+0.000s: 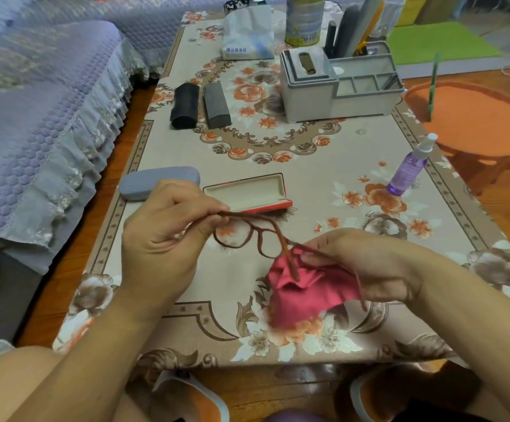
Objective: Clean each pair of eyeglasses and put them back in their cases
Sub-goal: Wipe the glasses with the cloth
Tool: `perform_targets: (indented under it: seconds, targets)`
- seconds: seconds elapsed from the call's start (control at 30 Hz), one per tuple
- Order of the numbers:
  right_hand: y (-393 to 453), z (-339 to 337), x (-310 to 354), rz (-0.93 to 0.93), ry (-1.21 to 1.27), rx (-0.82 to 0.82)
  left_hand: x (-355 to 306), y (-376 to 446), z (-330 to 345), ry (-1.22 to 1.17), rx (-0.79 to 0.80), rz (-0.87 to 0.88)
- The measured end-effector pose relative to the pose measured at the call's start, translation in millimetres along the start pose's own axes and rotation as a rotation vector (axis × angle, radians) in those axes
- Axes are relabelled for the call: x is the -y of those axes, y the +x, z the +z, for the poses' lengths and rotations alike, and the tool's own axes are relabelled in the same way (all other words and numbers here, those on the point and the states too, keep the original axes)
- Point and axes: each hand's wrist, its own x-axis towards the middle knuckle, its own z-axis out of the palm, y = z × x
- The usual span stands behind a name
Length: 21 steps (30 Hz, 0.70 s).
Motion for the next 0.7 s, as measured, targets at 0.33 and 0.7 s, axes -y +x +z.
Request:
perform_targets:
  seconds: [0.33,0.7]
  targets:
    - [0.9,5.1,4.5,-0.015,0.036,0.099,-10.9,-3.6,10.0,0.022,0.052,0.089]
    - [0.2,10.1,-5.1,-0.073,0.046,-0.019,-15.1,-4.5,8.0,0.176,-0.015,0.129]
